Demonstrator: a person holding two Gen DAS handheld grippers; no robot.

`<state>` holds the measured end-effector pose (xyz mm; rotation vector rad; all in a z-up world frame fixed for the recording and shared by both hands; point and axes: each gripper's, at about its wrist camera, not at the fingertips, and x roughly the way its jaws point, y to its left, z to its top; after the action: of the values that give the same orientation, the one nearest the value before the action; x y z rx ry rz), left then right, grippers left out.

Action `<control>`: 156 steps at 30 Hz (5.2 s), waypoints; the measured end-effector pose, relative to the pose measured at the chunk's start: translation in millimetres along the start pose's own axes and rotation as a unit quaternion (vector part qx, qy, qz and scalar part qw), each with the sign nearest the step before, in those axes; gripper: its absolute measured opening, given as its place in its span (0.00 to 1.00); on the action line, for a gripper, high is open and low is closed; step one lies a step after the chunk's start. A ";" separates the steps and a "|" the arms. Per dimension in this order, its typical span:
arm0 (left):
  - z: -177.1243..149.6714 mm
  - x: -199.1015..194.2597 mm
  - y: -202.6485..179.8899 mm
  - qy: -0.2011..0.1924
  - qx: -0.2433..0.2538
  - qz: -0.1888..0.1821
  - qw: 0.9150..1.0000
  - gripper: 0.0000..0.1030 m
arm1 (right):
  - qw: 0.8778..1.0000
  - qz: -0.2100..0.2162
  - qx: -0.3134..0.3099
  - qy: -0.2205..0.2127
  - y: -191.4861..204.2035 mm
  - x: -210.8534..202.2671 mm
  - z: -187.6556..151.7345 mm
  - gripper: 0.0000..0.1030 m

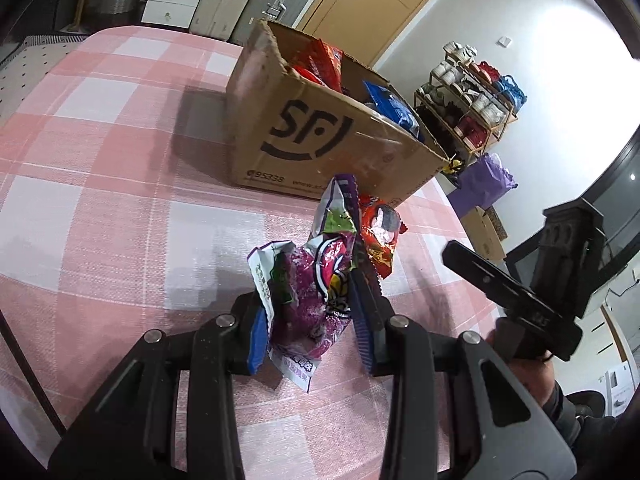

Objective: Organize snacks
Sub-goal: 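Hold the purple candy bag in the left gripper while the right gripper grasps the red Oreo pack, then carry the purple candy bag and red Oreo pack over the box and lower them, then open both grippers to release the packs into the box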

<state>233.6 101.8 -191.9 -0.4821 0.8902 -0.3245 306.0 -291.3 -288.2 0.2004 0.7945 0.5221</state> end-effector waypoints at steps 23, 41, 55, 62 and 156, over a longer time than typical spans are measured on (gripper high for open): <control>-8.6 -37.0 19.0 -0.020 -0.027 -0.015 0.999 0.31 | 0.997 -0.028 -0.010 0.077 33.3 96.0 23.2 0.95; -12.9 -55.8 -1.2 -0.032 -0.019 0.000 0.999 0.31 | 0.996 -0.028 -0.058 0.057 35.8 74.9 8.5 0.44; -13.2 -72.1 -28.6 -0.042 0.006 0.020 0.999 0.31 | 0.999 0.004 -0.039 0.021 20.5 12.8 2.2 0.44; -12.1 -80.9 -40.1 -0.045 0.014 0.035 0.998 0.31 | 0.999 0.012 -0.037 -0.005 16.2 -20.6 5.3 0.44; 200.8 46.4 -60.7 -0.007 0.100 0.089 0.991 0.84 | 0.991 0.053 -0.108 -0.064 17.4 44.4 201.1 0.81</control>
<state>417.9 82.2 -83.3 -0.2166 0.8704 -0.2430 471.0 -249.1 -171.0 0.0742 0.5992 0.6850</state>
